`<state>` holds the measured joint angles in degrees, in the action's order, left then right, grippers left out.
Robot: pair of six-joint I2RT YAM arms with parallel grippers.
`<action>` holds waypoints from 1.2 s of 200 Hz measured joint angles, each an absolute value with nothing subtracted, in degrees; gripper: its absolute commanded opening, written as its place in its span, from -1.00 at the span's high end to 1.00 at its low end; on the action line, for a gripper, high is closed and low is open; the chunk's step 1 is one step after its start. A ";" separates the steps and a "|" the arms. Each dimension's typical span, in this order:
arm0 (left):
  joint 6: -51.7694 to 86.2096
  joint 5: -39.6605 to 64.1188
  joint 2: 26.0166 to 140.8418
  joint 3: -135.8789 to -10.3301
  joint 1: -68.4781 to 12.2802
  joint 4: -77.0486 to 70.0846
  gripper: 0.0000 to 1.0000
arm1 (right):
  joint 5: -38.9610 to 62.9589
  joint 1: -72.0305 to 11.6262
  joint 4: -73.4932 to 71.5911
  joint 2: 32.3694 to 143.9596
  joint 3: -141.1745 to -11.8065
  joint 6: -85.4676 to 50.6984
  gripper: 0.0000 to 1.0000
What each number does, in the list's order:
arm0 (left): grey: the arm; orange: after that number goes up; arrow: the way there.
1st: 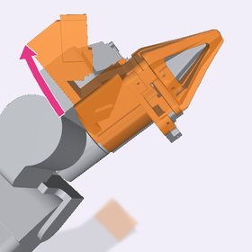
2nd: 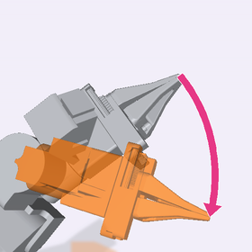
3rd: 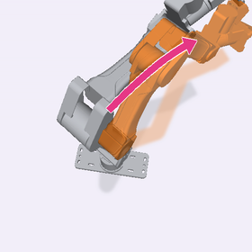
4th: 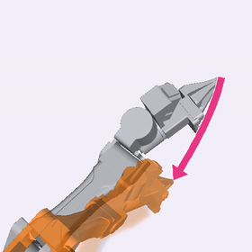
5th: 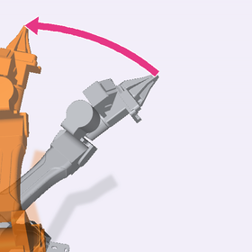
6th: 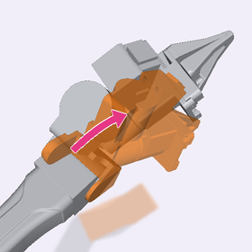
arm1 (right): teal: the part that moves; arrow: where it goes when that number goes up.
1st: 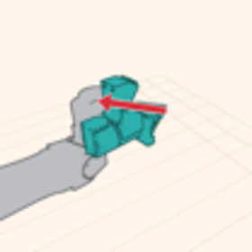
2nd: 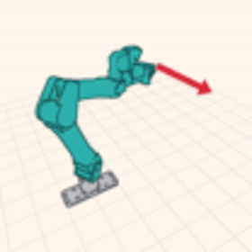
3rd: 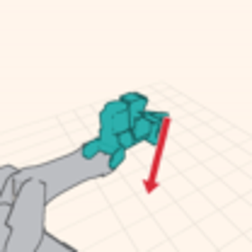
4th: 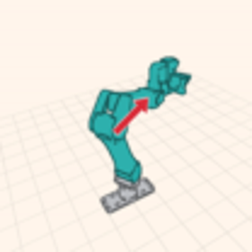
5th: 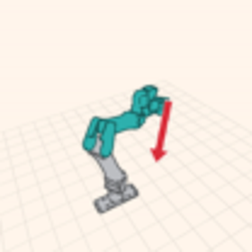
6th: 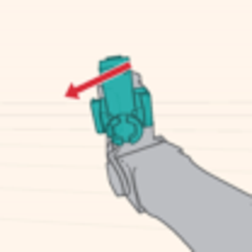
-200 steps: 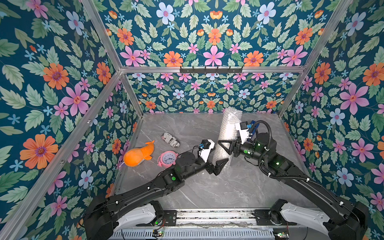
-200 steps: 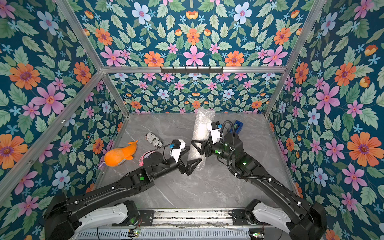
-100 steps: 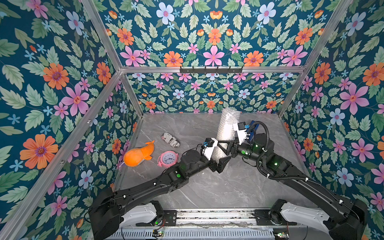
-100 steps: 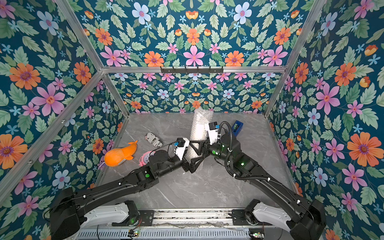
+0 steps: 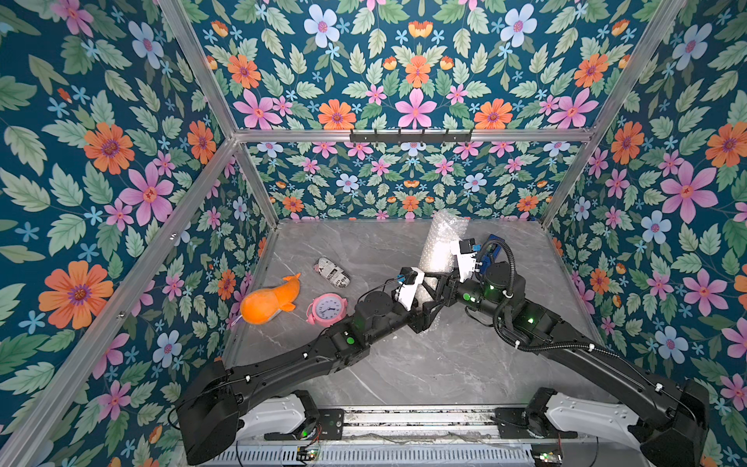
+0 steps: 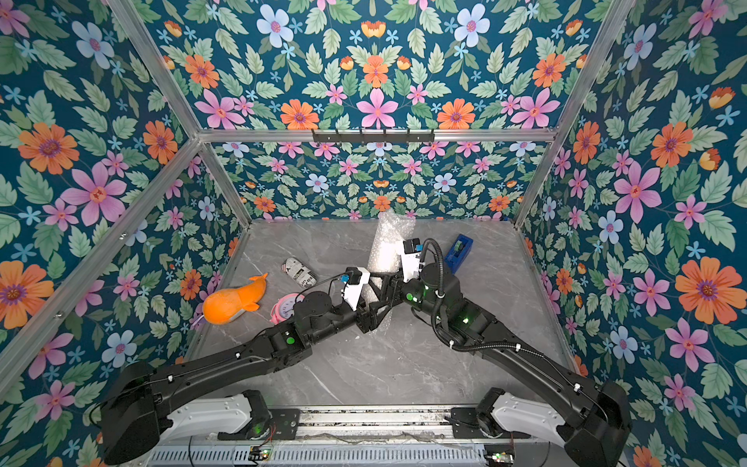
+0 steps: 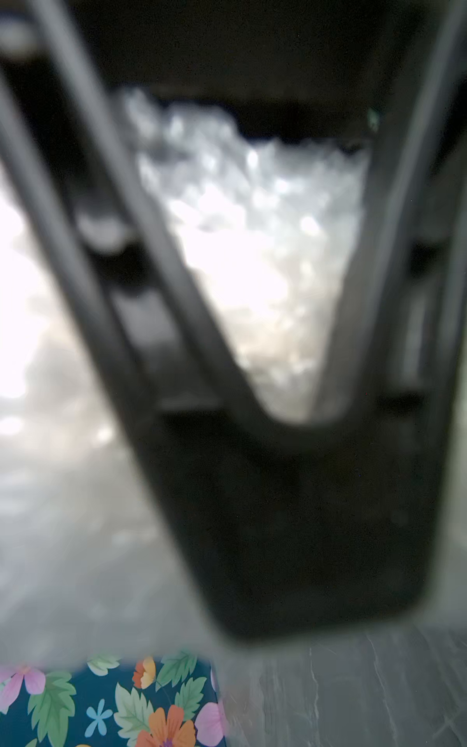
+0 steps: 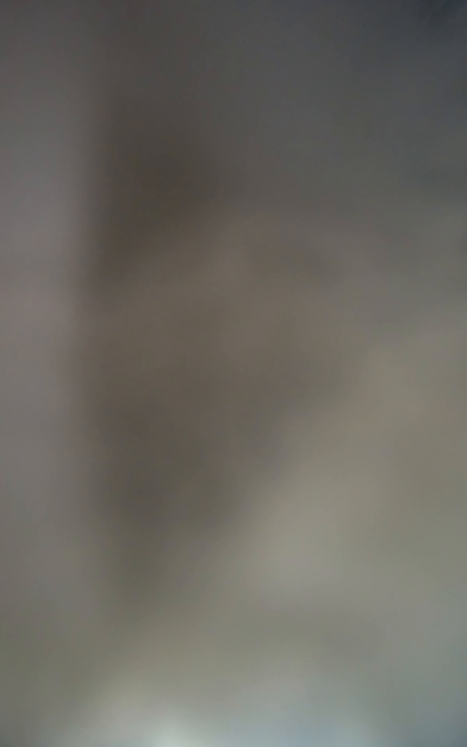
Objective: Wrap vases in bubble wrap
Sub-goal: Pick up the vase from the center of the board, then tear off the tape using the Tape Cutter.
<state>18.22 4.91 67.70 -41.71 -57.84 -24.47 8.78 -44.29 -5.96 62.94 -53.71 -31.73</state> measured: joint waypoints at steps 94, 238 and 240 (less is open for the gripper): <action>18.41 4.19 68.47 -42.33 -57.04 -24.16 1.00 | 3.29 -44.51 -1.28 60.97 -55.20 -34.02 -0.99; 32.77 40.38 73.65 -39.90 -35.62 -40.86 1.00 | 31.03 2.55 11.31 66.59 -54.02 -38.24 0.06; 32.80 40.45 73.73 -39.92 -35.55 -40.97 1.00 | 31.27 2.68 11.31 66.92 -54.06 -38.19 0.07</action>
<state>32.80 40.45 73.73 -39.92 -35.55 -40.97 31.27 2.68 11.31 66.92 -54.06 -38.20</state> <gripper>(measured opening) 0.643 0.478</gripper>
